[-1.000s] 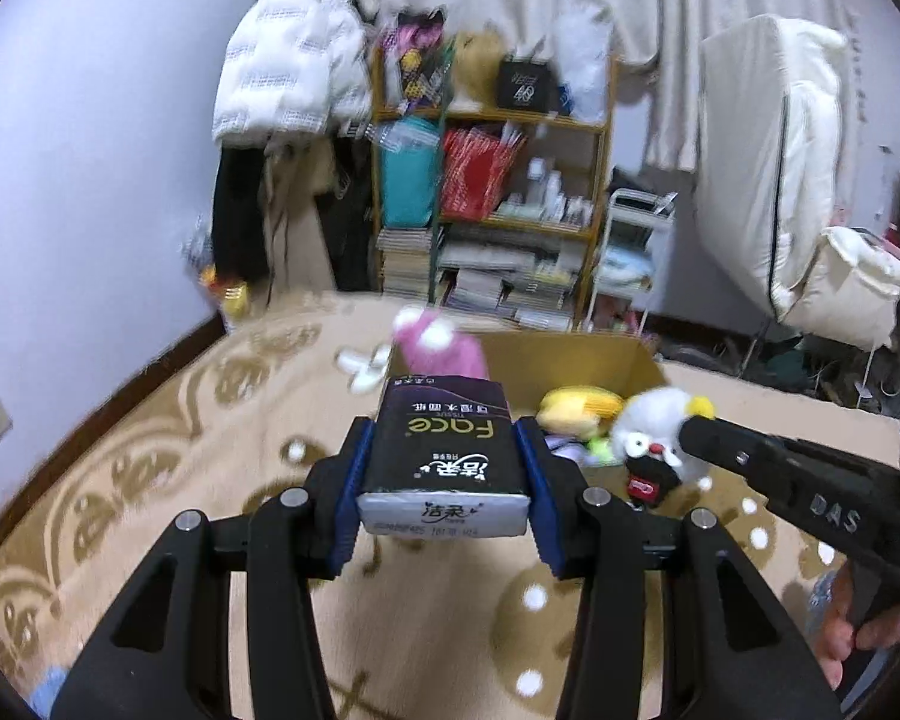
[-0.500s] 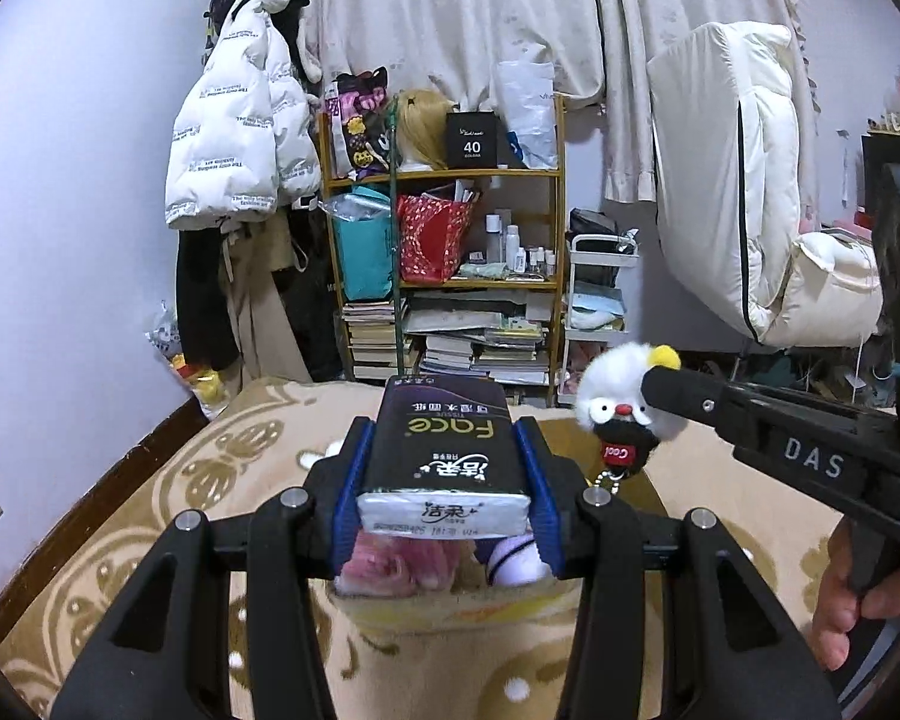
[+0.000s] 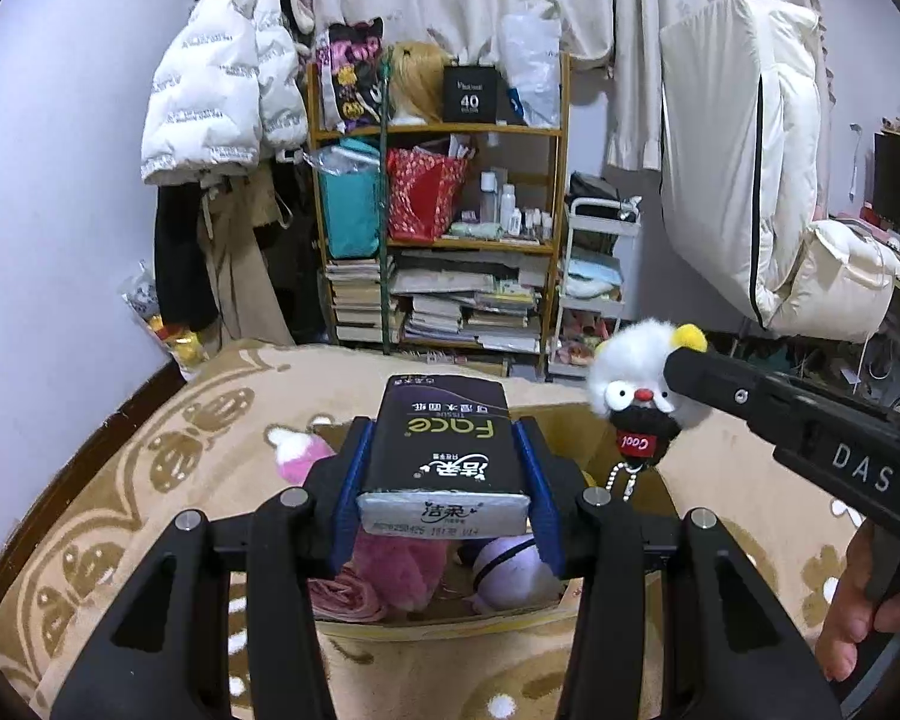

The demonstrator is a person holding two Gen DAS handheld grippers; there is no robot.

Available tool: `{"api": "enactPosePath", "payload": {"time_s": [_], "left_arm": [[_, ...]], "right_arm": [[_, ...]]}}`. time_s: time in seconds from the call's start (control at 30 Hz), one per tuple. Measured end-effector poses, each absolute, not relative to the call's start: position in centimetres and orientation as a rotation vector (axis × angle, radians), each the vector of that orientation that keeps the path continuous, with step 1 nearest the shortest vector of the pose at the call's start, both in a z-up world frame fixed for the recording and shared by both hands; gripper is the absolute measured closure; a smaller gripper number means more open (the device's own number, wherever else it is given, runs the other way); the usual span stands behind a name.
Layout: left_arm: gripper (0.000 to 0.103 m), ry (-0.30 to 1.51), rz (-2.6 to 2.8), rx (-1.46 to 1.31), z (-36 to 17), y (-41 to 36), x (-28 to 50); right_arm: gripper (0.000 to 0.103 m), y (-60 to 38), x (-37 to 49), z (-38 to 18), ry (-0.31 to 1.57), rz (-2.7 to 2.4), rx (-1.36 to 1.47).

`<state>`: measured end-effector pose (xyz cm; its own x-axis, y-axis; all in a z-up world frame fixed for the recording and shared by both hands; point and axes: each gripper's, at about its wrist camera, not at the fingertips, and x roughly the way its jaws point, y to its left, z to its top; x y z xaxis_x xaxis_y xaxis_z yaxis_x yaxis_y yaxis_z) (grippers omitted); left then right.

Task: Organize soft objects
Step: 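Carry the tissue pack and white keychain over the box with both tools, then open both tools to drop the tissue pack and keychain into the box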

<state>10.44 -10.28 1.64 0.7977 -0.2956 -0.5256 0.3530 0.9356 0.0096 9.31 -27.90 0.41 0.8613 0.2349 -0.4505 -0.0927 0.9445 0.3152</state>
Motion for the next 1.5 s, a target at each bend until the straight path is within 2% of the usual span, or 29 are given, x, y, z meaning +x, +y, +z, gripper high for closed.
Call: {"api": "enactPosePath", "payload": {"time_s": [0.63, 0.73, 1.03, 1.13, 1.23, 1.37, 1.47, 1.5], "left_arm": [[0.057, 0.668, -0.378, 0.202, -1.5, -12.9, 11.9], [0.047, 0.68, -0.374, 0.21, -1.8, -13.0, 12.0], [0.03, 0.731, -0.364, 0.131, -1.2, -11.2, 11.4], [0.02, 0.72, -0.343, 0.146, -0.7, -10.5, 10.6], [0.016, 0.71, -0.312, 0.153, -0.2, -9.6, 9.7], [0.013, 0.716, -0.298, 0.143, 0.5, -8.2, 8.8], [0.012, 0.711, -0.275, 0.137, 0.8, -7.2, 8.1], [0.012, 0.711, -0.268, 0.13, 1.0, -6.8, 7.8]], "right_arm": [[0.095, -28.9, 12.4, -5.3, 0.675, 0.188, 0.348], [0.095, -29.0, 12.4, -6.0, 0.707, 0.189, 0.35], [0.091, -29.4, 12.0, -8.0, 0.777, 0.198, 0.367], [0.09, -29.5, 11.5, -7.8, 0.77, 0.201, 0.372], [0.09, -29.5, 10.6, -6.9, 0.738, 0.194, 0.356], [0.077, -29.7, 9.6, -6.2, 0.727, 0.187, 0.36], [0.074, -29.7, 8.6, -5.7, 0.724, 0.185, 0.373], [0.07, -29.6, 8.2, -5.3, 0.716, 0.184, 0.367]]}}
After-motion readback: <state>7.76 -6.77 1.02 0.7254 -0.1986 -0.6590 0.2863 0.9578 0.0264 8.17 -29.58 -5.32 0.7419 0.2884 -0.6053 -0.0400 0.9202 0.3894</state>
